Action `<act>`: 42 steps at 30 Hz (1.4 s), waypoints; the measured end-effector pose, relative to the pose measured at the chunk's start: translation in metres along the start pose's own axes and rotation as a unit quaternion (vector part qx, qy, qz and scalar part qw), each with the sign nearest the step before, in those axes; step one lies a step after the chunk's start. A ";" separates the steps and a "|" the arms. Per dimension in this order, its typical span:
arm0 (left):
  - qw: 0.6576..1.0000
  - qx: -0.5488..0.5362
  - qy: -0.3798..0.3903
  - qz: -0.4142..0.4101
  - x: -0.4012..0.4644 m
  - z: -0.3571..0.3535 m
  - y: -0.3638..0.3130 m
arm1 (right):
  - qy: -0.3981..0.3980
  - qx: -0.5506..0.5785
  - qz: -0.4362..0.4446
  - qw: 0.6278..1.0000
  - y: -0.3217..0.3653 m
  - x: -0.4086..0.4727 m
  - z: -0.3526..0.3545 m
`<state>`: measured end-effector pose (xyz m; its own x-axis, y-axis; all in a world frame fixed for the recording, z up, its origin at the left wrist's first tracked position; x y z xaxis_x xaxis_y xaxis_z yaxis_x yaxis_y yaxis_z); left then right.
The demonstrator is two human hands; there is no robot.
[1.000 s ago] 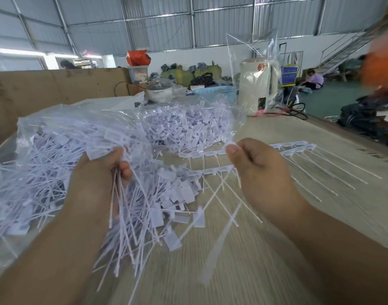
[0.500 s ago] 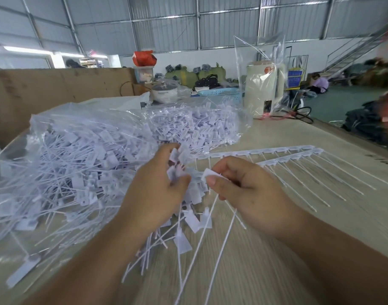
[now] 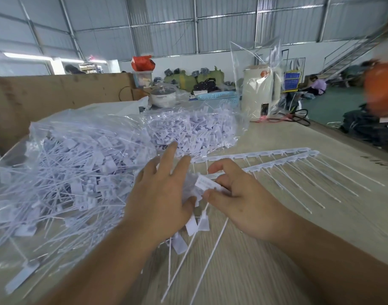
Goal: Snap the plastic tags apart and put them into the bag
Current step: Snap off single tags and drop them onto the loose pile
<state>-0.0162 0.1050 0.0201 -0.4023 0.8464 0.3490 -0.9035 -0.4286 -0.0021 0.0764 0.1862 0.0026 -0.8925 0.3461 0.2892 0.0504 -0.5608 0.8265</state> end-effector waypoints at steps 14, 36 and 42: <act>0.937 -0.329 -0.006 -0.120 -0.015 0.022 -0.033 | 0.037 0.065 0.062 0.995 0.003 0.004 -0.010; 0.805 -0.583 0.108 0.010 -0.010 0.002 0.000 | 0.136 0.125 0.010 0.983 0.012 -0.002 -0.016; 0.792 -0.601 0.102 0.025 -0.009 -0.006 -0.006 | 0.085 0.126 0.010 0.988 0.013 0.001 -0.007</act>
<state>-0.0083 0.1014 0.0115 -0.3464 0.9241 0.1617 -0.3237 0.0440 -0.9451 0.0729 0.1737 0.0105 -0.9518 0.1930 0.2382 0.1590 -0.3534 0.9219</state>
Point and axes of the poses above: each hand's wrist, its own x-axis towards the middle knuckle, its own z-axis out of the back of the hand, y = z × x, the point moved 10 cm from there along x, towards the middle knuckle, and after that the axes turned 6 degrees about y, right-handed, at the moved point
